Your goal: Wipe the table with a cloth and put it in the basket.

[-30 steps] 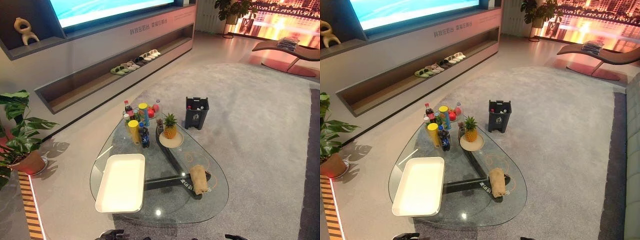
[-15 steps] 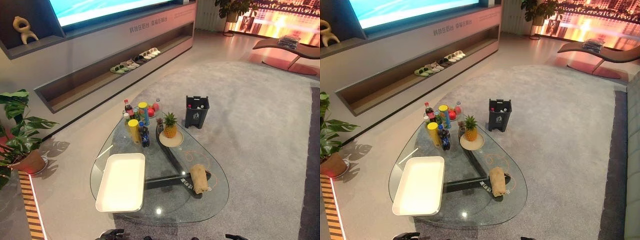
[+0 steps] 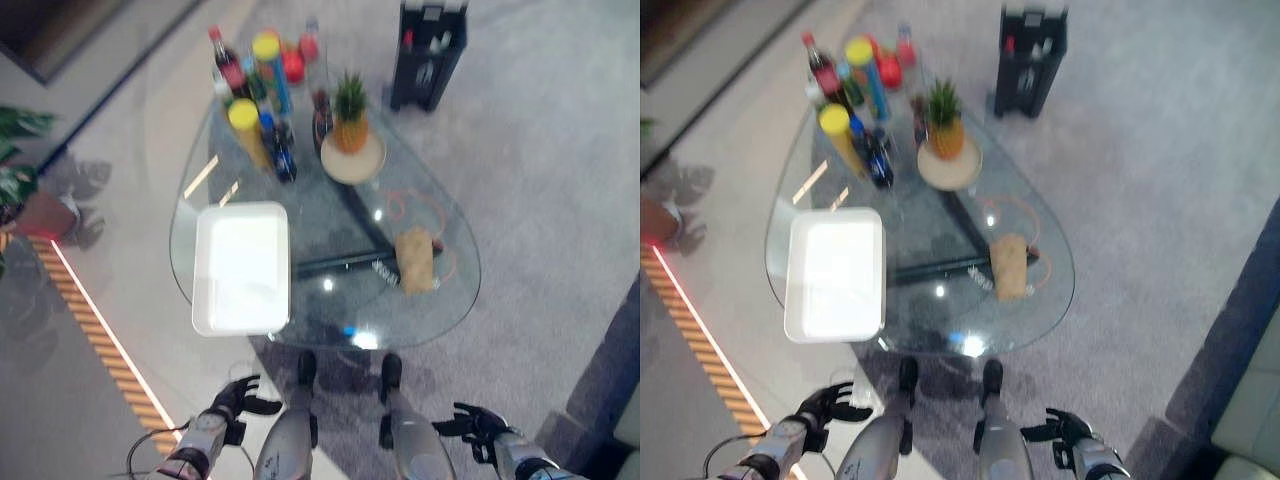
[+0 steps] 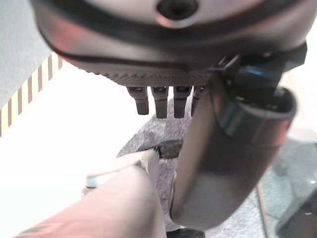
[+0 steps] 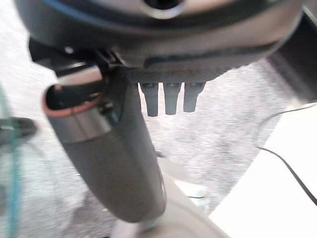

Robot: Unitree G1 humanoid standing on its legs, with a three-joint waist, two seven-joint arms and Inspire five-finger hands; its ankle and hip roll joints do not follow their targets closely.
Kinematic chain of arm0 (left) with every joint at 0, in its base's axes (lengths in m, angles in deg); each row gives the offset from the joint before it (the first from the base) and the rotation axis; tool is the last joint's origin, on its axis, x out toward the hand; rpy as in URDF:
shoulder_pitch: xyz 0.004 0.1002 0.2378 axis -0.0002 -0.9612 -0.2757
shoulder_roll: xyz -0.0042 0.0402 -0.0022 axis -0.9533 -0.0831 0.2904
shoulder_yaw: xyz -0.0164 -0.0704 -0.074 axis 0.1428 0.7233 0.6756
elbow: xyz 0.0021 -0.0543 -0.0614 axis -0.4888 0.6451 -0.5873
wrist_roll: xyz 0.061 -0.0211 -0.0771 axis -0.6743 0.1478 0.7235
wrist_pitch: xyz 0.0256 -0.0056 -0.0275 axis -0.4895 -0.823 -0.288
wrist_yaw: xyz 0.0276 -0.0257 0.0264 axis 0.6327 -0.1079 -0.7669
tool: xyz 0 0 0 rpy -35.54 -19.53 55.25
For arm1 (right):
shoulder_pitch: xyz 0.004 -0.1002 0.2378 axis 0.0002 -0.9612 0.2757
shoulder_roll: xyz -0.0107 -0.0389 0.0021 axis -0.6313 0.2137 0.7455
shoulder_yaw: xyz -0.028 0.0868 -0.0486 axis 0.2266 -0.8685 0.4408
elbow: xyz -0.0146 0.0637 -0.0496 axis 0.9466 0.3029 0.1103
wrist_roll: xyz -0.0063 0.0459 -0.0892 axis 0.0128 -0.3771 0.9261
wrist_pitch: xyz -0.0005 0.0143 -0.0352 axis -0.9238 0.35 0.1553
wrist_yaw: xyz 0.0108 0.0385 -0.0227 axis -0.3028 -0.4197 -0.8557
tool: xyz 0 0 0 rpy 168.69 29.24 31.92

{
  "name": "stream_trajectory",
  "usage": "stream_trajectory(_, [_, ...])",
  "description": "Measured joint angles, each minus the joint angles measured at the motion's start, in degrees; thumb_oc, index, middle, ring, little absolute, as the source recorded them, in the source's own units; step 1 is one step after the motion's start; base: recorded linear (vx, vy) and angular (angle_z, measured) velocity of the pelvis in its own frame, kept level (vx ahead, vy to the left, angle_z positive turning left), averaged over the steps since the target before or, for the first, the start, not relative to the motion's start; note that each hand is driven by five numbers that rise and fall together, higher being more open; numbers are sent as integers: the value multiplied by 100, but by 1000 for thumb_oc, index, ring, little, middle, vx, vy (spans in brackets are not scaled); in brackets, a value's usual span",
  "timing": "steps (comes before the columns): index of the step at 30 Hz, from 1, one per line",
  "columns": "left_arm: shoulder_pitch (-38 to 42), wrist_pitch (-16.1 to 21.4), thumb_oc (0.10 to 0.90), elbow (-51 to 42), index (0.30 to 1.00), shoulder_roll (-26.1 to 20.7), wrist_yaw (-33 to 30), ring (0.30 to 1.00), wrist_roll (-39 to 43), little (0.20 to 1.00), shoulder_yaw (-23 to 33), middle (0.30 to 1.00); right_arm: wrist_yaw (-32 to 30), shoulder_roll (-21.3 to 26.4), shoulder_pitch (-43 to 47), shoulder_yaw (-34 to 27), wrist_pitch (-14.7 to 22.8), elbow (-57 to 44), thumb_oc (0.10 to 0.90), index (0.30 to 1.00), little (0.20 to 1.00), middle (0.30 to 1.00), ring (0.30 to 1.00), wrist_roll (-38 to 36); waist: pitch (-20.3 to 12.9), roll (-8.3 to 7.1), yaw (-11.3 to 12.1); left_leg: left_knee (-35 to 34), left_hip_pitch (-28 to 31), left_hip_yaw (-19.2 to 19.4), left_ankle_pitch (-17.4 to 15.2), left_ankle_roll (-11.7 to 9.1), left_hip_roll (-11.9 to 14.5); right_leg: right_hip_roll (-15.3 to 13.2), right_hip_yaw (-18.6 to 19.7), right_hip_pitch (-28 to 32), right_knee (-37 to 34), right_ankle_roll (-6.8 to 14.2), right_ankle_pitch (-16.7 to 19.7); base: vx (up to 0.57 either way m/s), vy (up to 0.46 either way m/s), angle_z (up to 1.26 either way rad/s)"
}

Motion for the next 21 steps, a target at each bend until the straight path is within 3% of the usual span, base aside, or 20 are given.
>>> stream_trajectory(10, [640, 358, 800, -64, 900, -9, -152, 900, 644, 900, -159, 900, -151, 61, 439, 212, 191, -12, 800, 900, 900, 900, 900, -390, 298, -11, 22, 314, -1020, -24, 76, -24, -55, -14, 8, -1064, 470, 12, -84, -111, -43, 2])
stream_trajectory(15, [886, 440, 800, -170, 900, -125, -220, 900, 809, 900, -298, 900, -385, 63, 673, 211, 418, -24, 800, 900, 900, 900, 900, -458, 310, -27, 23, 1080, -1814, -171, -68, -91, -140, -161, 52, -2153, 2024, -79, -788, -44, -36, 17])
stream_trajectory(17, [882, 449, 800, -185, 900, -206, -226, 900, 811, 900, -361, 900, -514, 72, 827, 205, 470, -35, 800, 900, 900, 900, 900, -452, 326, -67, 45, 1647, -2209, -188, -273, -97, -211, -254, 142, -2661, 2819, -161, -1096, -17, -32, 9])
stream_trajectory(21, [869, 471, 800, -124, 900, -258, -234, 900, 956, 900, -286, 900, -648, 92, 990, 205, 597, -82, 800, 900, 900, 900, 900, -451, 333, -83, 54, 2600, -2852, -202, -694, -62, -221, -279, 258, -3312, 3705, -260, -1444, 2, -19, -1])
